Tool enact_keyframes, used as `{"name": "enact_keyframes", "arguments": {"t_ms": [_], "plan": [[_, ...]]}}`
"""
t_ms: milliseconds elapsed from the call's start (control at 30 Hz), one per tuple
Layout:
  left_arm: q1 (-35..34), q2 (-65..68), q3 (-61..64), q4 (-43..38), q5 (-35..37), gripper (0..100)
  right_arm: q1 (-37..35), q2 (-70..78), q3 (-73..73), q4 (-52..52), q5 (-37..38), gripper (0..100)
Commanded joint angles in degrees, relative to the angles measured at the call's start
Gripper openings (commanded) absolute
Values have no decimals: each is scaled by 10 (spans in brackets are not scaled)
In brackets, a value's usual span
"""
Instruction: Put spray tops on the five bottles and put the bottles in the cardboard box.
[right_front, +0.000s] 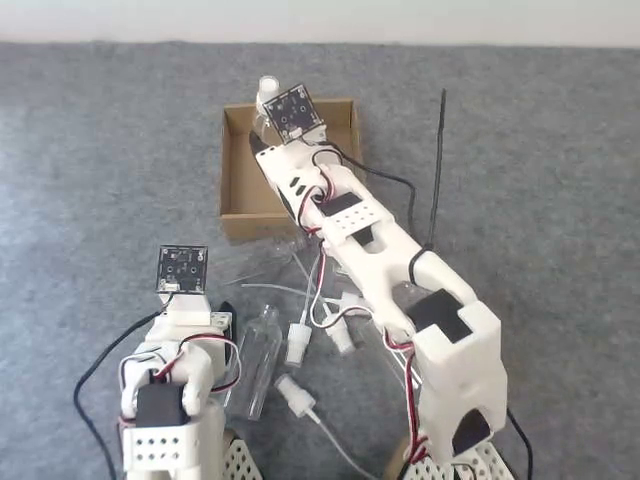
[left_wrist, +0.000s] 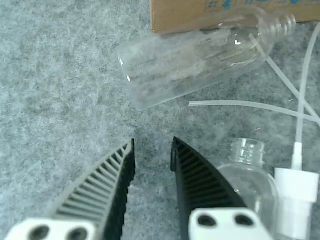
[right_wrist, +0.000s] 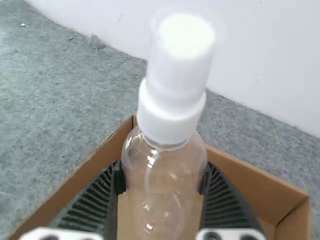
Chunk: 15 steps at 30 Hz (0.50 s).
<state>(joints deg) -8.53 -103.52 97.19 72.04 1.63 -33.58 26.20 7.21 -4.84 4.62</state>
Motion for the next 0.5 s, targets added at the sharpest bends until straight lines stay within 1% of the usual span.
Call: {"name": "enact_keyframes", "arguments": {"t_ms": [0, 467], "plan": [[-1, -7, -7, 3, -2, 108, -6, -5, -55, -6, -6, 69], [-1, -7, -7, 3, -2, 108, -18, 125, -196, -6, -6, 69]]}}
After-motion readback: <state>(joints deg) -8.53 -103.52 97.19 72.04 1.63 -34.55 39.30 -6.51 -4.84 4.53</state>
